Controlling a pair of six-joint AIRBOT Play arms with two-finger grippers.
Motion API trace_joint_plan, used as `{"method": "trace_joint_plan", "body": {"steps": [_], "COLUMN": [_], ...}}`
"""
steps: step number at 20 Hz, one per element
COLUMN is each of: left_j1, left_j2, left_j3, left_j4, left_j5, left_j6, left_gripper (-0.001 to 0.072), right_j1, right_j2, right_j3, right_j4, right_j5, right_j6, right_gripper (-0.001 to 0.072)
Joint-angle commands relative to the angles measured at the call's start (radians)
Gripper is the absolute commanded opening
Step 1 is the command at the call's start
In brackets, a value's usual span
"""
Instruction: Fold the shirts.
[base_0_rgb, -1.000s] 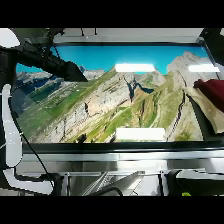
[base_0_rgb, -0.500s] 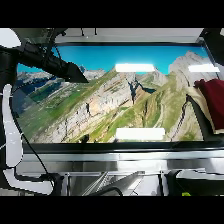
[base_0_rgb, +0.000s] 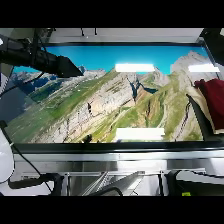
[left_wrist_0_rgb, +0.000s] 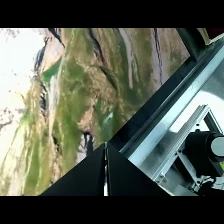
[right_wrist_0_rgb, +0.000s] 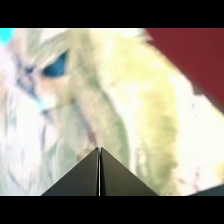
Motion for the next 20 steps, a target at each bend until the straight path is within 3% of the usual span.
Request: {"method": "trace_joint_plan", "body": {"steps": [1,4,9,20], "left_j1": [-0.01,-0.017,-0.017,-0.017], "left_j2": [0.181,0.407,0.665,0.787], "left_j3": [-0.284,-0.69,-1.205,-1.301], "left_j4": [0.008,0.007,0.006,0.006], "left_j5": [0.086,0.214,0.33,0.362], "left_j6": [0.051,0.1,0.114,0.114], "left_gripper": [0.0014,0.0014,0.0013,0.0014], "right_j1": [0.187,0.355,0.516,0.513], "right_j2": [0.103,0.266,0.599,0.6], "right_j3": [-0.173,-0.465,-0.987,-1.034], "right_j4": [-0.004,-0.102,-0.101,-0.055], "right_j5": [-0.106,-0.203,-0.375,-0.373], "right_j6": [-0.059,-0.091,-0.103,-0.132], "right_gripper": [0.0018,0.0018,0.0018,0.0018]}}
